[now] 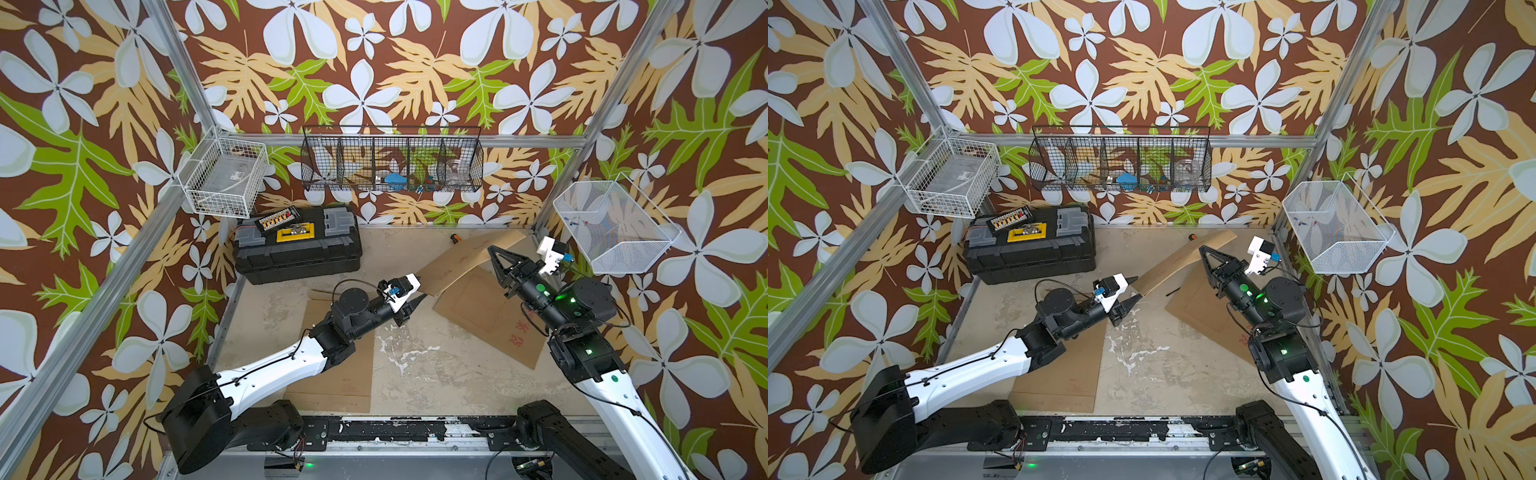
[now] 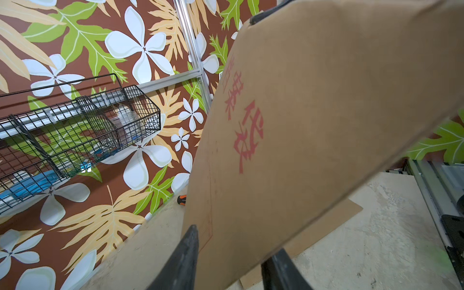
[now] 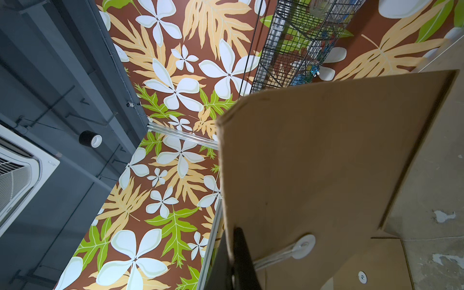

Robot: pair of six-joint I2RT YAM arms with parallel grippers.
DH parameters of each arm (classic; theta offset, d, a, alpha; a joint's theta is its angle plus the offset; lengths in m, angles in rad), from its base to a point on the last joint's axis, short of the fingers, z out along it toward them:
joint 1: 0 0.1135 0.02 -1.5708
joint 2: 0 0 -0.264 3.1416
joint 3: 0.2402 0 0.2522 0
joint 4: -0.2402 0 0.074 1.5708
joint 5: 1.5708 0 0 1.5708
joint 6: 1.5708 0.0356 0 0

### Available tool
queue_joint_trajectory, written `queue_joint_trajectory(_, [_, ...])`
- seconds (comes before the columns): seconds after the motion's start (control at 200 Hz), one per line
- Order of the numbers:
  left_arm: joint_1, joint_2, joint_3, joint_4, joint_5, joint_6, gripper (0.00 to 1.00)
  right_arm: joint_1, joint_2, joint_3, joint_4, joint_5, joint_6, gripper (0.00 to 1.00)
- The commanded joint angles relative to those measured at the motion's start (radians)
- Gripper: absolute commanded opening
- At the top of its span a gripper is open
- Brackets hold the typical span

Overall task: Open the file bag
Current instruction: Pick up the file bag from the file bag.

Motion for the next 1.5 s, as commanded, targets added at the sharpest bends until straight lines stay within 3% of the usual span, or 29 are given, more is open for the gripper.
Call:
queue_joint_trajectory(0.0, [-0.001, 0.008, 0.01, 0.05, 0.007, -0.022, 0.4, 0.0, -0.003, 0.001, 0.064, -0.019, 0.014, 0.0])
queue_joint_trajectory(0.155, [0.0, 0.015, 0.011, 0.054, 0.011, -0.021, 0.24, 0.0, -0.003, -0.001, 0.061, -0.016, 0.011, 0.0])
queue_joint_trajectory(0.29, [-0.002, 0.001, 0.011, 0.032, 0.012, -0.029, 0.04, 0.0, -0.01, -0.011, 0.056, -0.014, 0.008, 0.01])
queue_joint_trajectory(0.36, [0.0, -0.013, 0.011, 0.01, -0.003, -0.045, 0.0, 0.0, -0.017, -0.019, 0.056, 0.001, -0.002, 0.2])
queue_joint_trajectory(0.431, [-0.001, -0.032, 0.016, -0.039, -0.042, -0.082, 0.0, 0.0, -0.026, -0.014, 0.045, 0.029, -0.066, 0.52])
queue_joint_trajectory(0.486, [0.0, -0.043, 0.04, -0.128, -0.088, -0.117, 0.0, 0.0, -0.034, 0.011, -0.008, 0.063, -0.163, 0.65])
queue_joint_trajectory(0.551, [-0.001, -0.044, 0.103, -0.289, -0.148, -0.173, 0.0, 0.0, -0.044, 0.057, -0.102, 0.124, -0.314, 0.73])
queue_joint_trajectory(0.661, [-0.001, -0.047, 0.193, -0.525, -0.204, -0.25, 0.0, 0.0, -0.081, 0.086, -0.219, 0.249, -0.513, 0.77])
queue_joint_trajectory(0.856, [0.0, -0.017, 0.369, -0.851, -0.211, -0.341, 0.0, 0.0, -0.146, -0.001, -0.226, 0.378, -0.771, 0.87])
queue_joint_trajectory(0.971, [-0.001, 0.084, 0.543, -1.067, -0.205, -0.362, 0.0, 0.0, -0.106, -0.021, -0.258, 0.373, -0.896, 0.9])
queue_joint_trajectory(1.111, [0.0, 0.207, 0.718, -1.27, -0.194, -0.414, 0.0, -0.003, -0.033, -0.031, -0.287, 0.333, -0.953, 0.91])
queue_joint_trajectory(1.191, [-0.001, 0.233, 0.747, -1.284, -0.211, -0.45, 0.0, -0.005, 0.003, -0.044, -0.276, 0.287, -0.962, 0.92])
queue_joint_trajectory(1.347, [0.003, 0.174, 0.615, -1.12, -0.234, -0.487, 0.0, -0.038, 0.075, -0.076, -0.225, 0.127, -0.954, 0.92])
queue_joint_trajectory(1.492, [0.023, 0.139, 0.604, -1.092, -0.149, -0.49, 0.0, -0.093, 0.122, -0.102, -0.18, -0.062, -0.96, 0.92])
